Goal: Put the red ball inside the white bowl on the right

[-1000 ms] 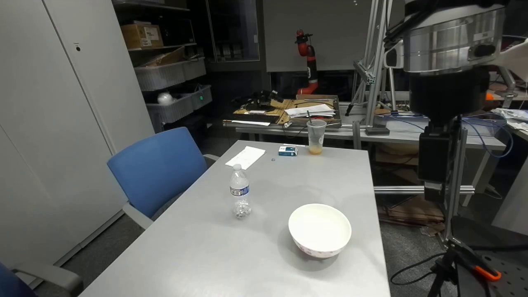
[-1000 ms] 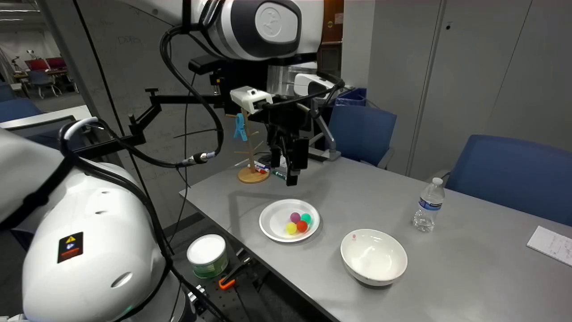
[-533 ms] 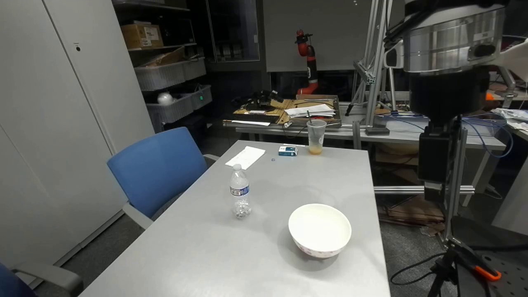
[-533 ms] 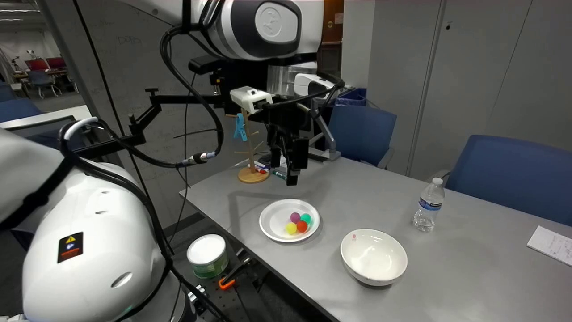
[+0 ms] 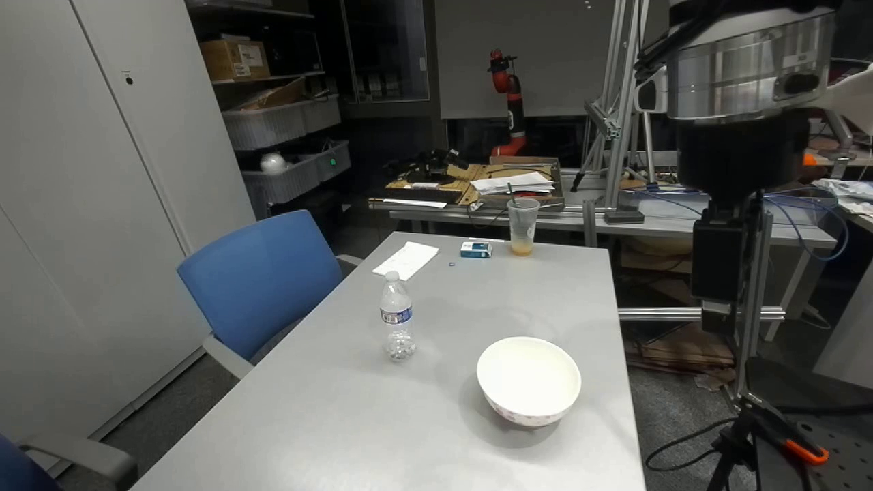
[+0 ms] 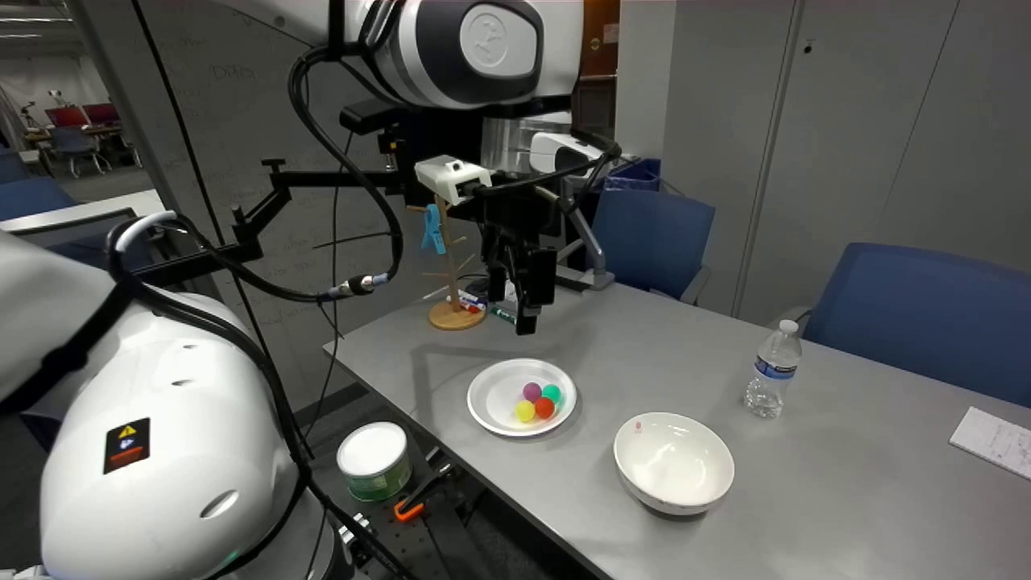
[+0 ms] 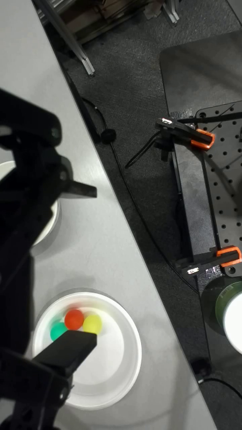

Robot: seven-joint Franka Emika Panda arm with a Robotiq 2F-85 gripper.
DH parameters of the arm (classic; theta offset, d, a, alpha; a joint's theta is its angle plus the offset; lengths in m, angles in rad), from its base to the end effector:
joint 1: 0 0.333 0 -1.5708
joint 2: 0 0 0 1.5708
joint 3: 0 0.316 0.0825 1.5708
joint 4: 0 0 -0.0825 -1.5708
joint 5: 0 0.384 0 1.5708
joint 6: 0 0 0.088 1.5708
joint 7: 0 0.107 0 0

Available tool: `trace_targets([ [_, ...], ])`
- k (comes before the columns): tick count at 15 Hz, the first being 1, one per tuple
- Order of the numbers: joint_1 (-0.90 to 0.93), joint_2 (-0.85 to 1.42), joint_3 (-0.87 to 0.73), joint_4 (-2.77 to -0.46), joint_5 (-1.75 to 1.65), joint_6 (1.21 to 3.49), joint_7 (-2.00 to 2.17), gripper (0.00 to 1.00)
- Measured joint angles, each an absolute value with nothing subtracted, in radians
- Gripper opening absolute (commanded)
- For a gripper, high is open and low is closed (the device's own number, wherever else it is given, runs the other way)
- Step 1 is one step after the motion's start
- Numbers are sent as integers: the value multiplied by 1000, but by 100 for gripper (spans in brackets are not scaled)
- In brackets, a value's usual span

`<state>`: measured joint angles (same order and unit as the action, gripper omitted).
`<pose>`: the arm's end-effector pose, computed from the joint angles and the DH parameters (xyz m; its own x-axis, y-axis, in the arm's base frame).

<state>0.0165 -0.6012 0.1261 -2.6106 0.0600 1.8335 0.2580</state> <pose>0.3364 0.0526 0.4294 0.9717 -0.1666 -0.1673 -0.1583 -0.9855 0.0617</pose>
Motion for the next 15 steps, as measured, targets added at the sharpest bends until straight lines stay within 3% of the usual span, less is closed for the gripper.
trace_targets([
  [5, 17, -596, 126, -2613, 52, 1860, 255, 100],
  [15, 79, -466, 155, -2620, 48, 2139, 214, 100],
])
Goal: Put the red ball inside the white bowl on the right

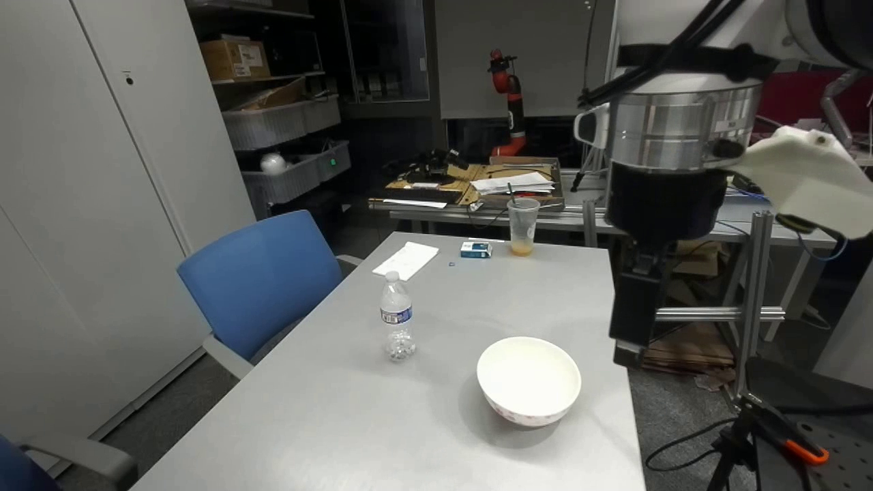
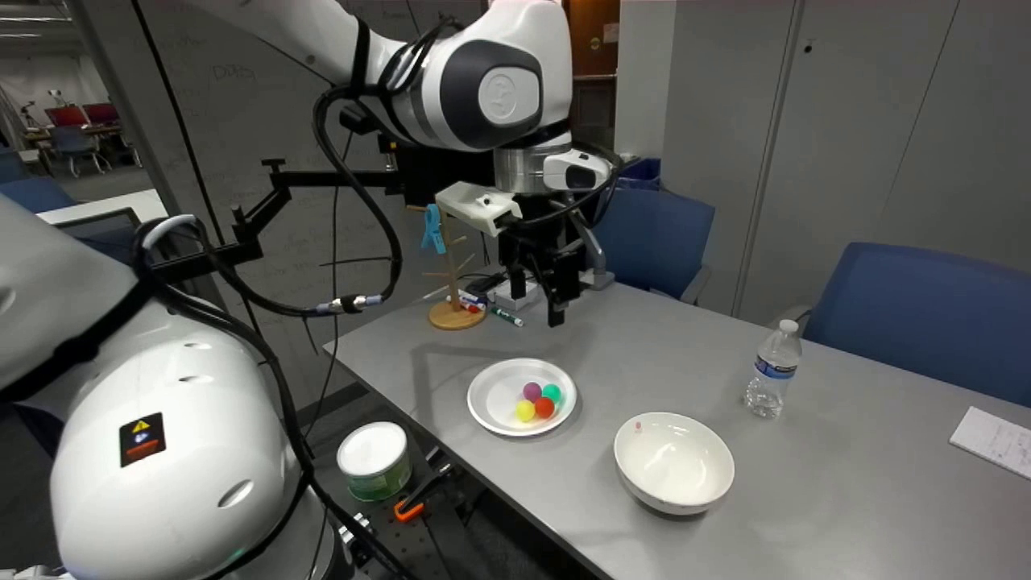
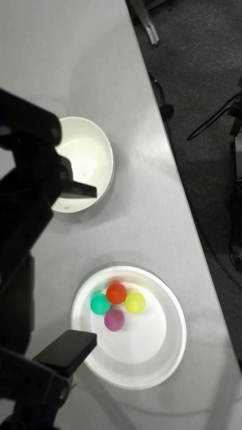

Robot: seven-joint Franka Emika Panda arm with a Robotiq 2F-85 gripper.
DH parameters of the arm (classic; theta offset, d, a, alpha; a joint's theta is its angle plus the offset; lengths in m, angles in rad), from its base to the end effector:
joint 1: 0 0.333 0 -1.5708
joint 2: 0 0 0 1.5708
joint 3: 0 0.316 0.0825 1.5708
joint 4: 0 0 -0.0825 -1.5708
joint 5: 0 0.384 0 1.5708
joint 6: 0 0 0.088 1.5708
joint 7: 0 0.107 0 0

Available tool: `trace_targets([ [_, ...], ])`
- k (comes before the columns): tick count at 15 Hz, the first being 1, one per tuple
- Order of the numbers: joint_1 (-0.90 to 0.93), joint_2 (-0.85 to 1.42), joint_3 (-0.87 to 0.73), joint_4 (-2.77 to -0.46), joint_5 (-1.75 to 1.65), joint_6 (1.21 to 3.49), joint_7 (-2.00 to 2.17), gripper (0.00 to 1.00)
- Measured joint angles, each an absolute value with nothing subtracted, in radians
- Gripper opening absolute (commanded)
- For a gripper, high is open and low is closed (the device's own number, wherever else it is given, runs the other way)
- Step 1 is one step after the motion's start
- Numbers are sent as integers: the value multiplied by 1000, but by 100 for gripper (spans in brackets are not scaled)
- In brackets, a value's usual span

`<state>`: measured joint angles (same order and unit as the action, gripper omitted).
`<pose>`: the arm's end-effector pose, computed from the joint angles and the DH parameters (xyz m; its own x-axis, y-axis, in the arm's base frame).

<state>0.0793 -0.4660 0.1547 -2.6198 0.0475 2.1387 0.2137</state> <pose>0.3739 0.0895 0.3994 0.9997 -0.0228 -0.0119 -0.0224 -0.9992 0.0330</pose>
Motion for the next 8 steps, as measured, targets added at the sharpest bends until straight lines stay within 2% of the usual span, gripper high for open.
trace_targets([
  [8, 121, -396, 170, -2613, 47, 2191, 187, 100],
])
